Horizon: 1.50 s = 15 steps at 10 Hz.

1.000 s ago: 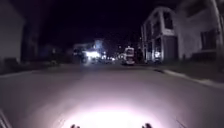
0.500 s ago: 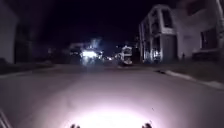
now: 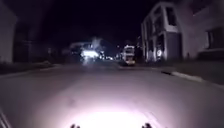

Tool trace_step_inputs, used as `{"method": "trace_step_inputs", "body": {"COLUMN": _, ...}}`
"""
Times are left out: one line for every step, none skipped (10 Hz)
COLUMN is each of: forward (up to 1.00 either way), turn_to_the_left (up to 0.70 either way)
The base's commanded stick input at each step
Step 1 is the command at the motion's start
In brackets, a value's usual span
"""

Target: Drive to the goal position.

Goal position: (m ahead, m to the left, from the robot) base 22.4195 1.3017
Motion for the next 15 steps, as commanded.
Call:
{"method": "trace_step_inputs", "body": {"forward": 0.85, "turn_to_the_left": 0.0}}
{"method": "trace_step_inputs", "body": {"forward": 0.85, "turn_to_the_left": 0.0}}
{"method": "trace_step_inputs", "body": {"forward": 0.85, "turn_to_the_left": 0.0}}
{"method": "trace_step_inputs", "body": {"forward": 0.85, "turn_to_the_left": 0.0}}
{"method": "trace_step_inputs", "body": {"forward": 0.85, "turn_to_the_left": 0.0}}
{"method": "trace_step_inputs", "body": {"forward": 0.85, "turn_to_the_left": 0.0}}
{"method": "trace_step_inputs", "body": {"forward": 0.85, "turn_to_the_left": 0.0}}
{"method": "trace_step_inputs", "body": {"forward": 0.85, "turn_to_the_left": -0.04}}
{"method": "trace_step_inputs", "body": {"forward": 0.85, "turn_to_the_left": -0.18}}
{"method": "trace_step_inputs", "body": {"forward": 0.85, "turn_to_the_left": -0.34}}
{"method": "trace_step_inputs", "body": {"forward": 0.85, "turn_to_the_left": -0.21}}
{"method": "trace_step_inputs", "body": {"forward": 0.85, "turn_to_the_left": -0.01}}
{"method": "trace_step_inputs", "body": {"forward": 0.85, "turn_to_the_left": 0.0}}
{"method": "trace_step_inputs", "body": {"forward": 0.85, "turn_to_the_left": 0.0}}
{"method": "trace_step_inputs", "body": {"forward": 0.85, "turn_to_the_left": 0.0}}
